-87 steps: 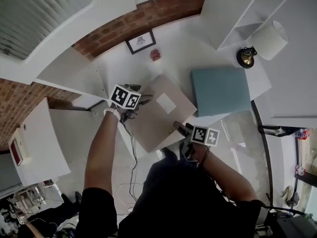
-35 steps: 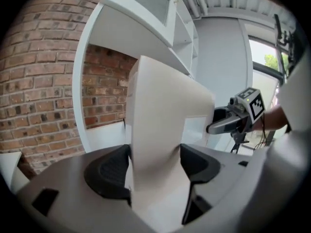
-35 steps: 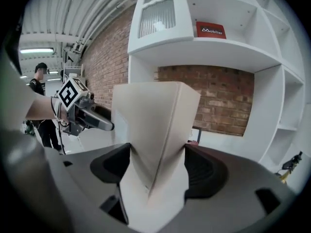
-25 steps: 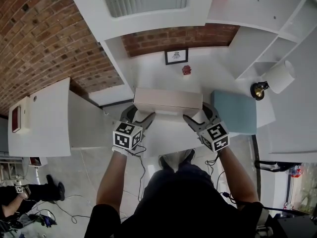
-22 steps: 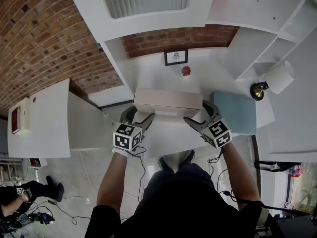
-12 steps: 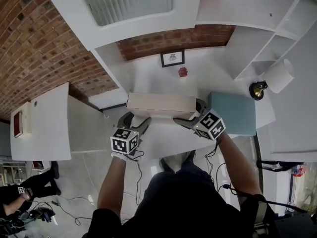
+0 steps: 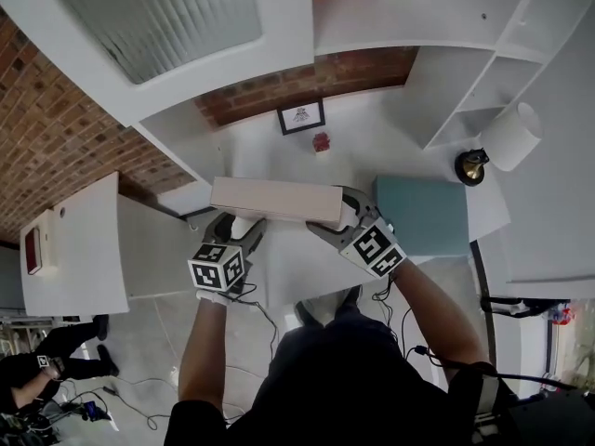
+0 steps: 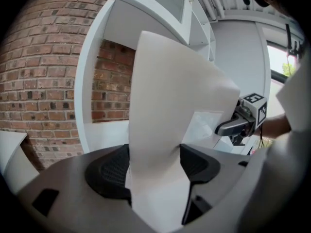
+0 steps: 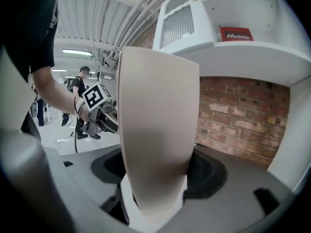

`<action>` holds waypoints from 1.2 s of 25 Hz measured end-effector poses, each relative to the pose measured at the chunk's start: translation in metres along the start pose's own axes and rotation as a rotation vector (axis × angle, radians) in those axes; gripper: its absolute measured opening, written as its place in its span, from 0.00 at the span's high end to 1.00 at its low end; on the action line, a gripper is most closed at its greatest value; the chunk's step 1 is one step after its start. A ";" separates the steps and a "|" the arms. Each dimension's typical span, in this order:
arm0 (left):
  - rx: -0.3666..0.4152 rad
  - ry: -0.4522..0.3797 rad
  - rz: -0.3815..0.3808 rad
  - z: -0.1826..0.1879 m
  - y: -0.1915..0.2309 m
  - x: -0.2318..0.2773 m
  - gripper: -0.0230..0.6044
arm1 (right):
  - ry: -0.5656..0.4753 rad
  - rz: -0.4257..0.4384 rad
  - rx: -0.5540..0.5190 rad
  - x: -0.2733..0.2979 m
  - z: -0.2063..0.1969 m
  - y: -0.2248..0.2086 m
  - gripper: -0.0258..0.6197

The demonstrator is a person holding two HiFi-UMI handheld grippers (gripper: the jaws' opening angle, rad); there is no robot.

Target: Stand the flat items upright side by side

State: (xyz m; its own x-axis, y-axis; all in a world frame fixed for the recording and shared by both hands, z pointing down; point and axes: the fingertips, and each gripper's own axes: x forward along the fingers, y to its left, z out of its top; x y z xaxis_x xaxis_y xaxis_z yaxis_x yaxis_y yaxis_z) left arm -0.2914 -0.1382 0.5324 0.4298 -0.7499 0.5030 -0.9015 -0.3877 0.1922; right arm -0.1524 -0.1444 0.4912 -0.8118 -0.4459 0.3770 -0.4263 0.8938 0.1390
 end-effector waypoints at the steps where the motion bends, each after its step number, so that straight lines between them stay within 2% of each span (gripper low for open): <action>1: 0.011 -0.011 -0.009 0.009 -0.004 0.004 0.45 | -0.007 -0.023 -0.014 -0.006 0.005 -0.007 0.45; 7: 0.120 -0.068 -0.087 0.074 -0.046 0.047 0.45 | -0.043 -0.154 -0.028 -0.054 0.017 -0.066 0.45; 15: 0.227 -0.102 -0.169 0.139 -0.109 0.134 0.45 | -0.043 -0.348 -0.051 -0.116 0.002 -0.153 0.44; 23: 0.304 -0.044 -0.180 0.170 -0.160 0.240 0.45 | -0.038 -0.492 0.049 -0.153 -0.054 -0.239 0.45; 30: 0.337 0.027 -0.180 0.174 -0.176 0.318 0.46 | 0.001 -0.578 0.089 -0.153 -0.094 -0.292 0.45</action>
State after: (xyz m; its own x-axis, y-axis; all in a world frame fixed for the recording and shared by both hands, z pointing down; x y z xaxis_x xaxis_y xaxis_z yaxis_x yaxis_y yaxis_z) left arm 0.0124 -0.4017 0.5120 0.5743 -0.6412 0.5090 -0.7425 -0.6699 -0.0061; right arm 0.1336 -0.3328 0.4790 -0.4371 -0.8601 0.2631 -0.8319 0.4978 0.2453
